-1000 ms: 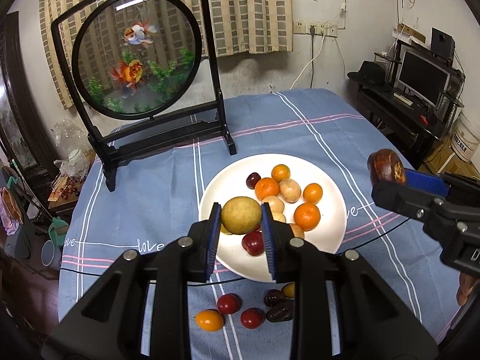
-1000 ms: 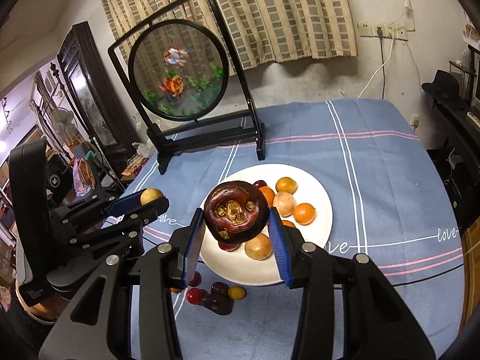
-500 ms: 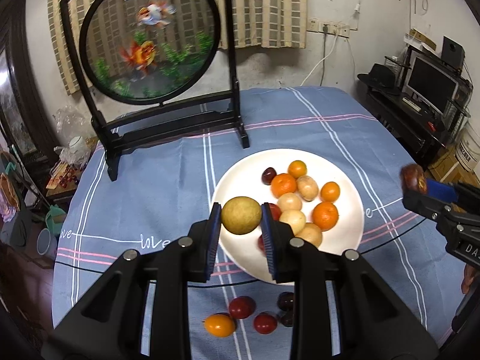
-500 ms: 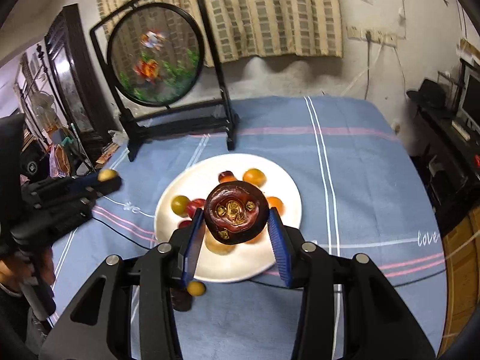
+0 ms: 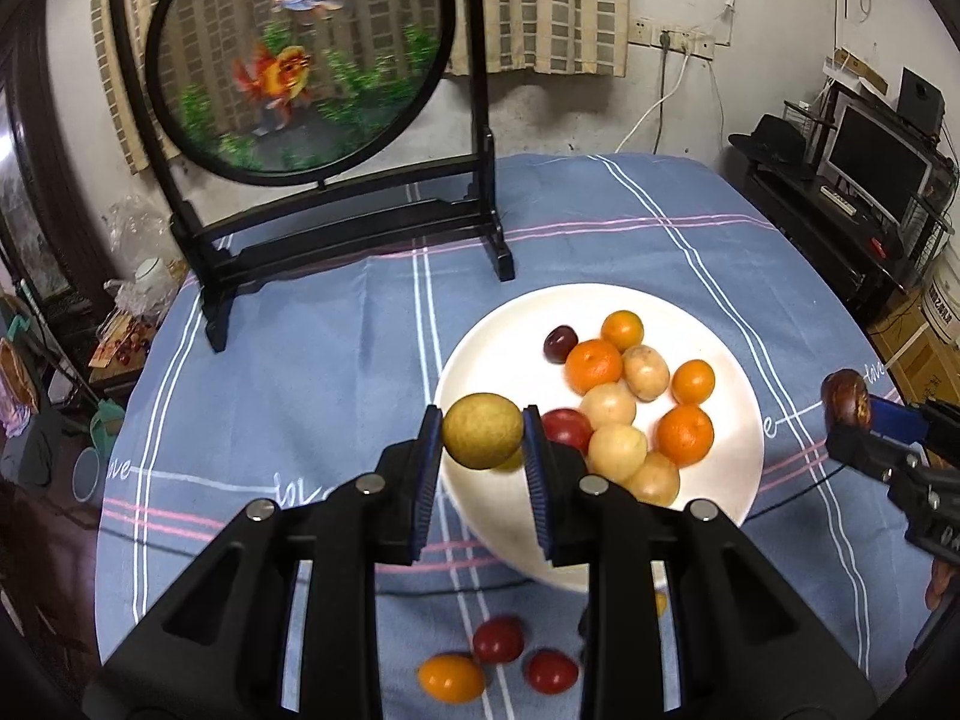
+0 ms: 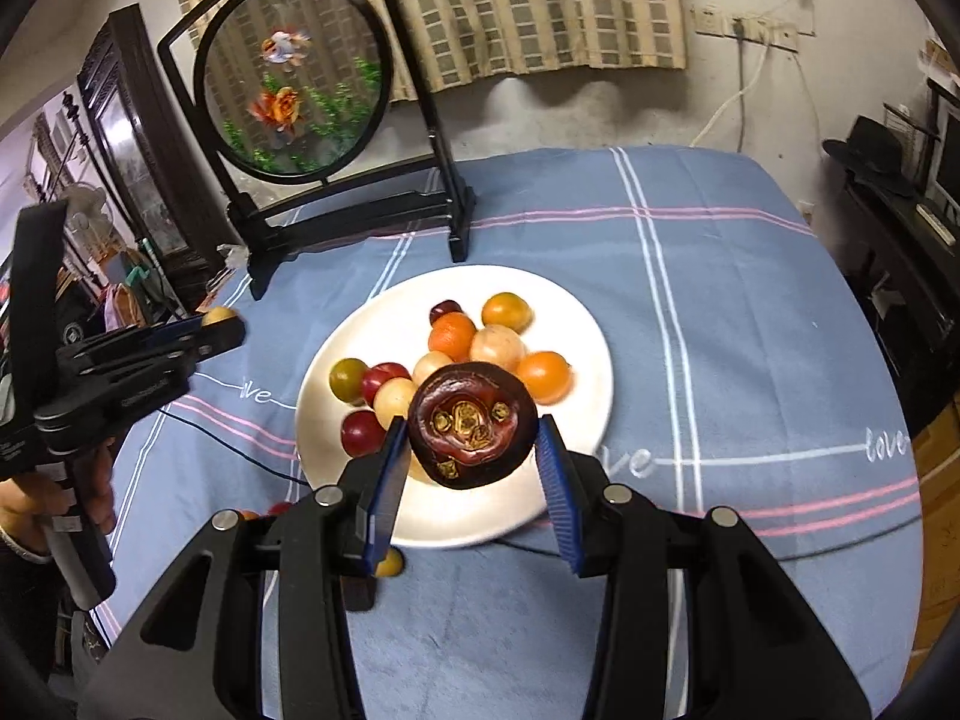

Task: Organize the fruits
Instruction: 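Carry the yellow-green and dark brown fruits over the white plate, then lower both fruits onto the white plate and open both tools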

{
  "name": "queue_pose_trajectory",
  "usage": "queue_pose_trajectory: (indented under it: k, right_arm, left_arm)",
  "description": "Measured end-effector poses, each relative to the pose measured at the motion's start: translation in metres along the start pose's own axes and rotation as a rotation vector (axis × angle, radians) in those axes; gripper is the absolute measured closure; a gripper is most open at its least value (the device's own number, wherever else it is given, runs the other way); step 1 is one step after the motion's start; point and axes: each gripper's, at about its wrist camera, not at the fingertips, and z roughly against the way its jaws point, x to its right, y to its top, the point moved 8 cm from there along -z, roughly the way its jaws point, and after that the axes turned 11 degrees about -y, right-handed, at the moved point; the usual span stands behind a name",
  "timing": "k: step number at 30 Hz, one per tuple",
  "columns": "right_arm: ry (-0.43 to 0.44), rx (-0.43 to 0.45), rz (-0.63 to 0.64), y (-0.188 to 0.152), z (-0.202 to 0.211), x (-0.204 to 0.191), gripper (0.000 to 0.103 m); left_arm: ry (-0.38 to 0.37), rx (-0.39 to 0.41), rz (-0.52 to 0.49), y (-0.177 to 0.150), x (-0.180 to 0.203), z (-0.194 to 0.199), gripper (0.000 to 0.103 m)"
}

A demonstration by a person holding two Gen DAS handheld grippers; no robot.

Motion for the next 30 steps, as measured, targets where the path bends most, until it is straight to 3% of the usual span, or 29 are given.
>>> queue_pose_trajectory:
  k: [13, 30]
  right_arm:
    - [0.042, -0.013, 0.067, 0.032, -0.052, -0.034, 0.06]
    - [0.04, -0.061, 0.087, 0.036, -0.095, -0.039, 0.06]
  left_arm:
    - [0.0, -0.03, -0.009, 0.023, 0.001, -0.055, 0.076]
    - [0.005, -0.087, -0.003, 0.022, -0.002, -0.092, 0.076]
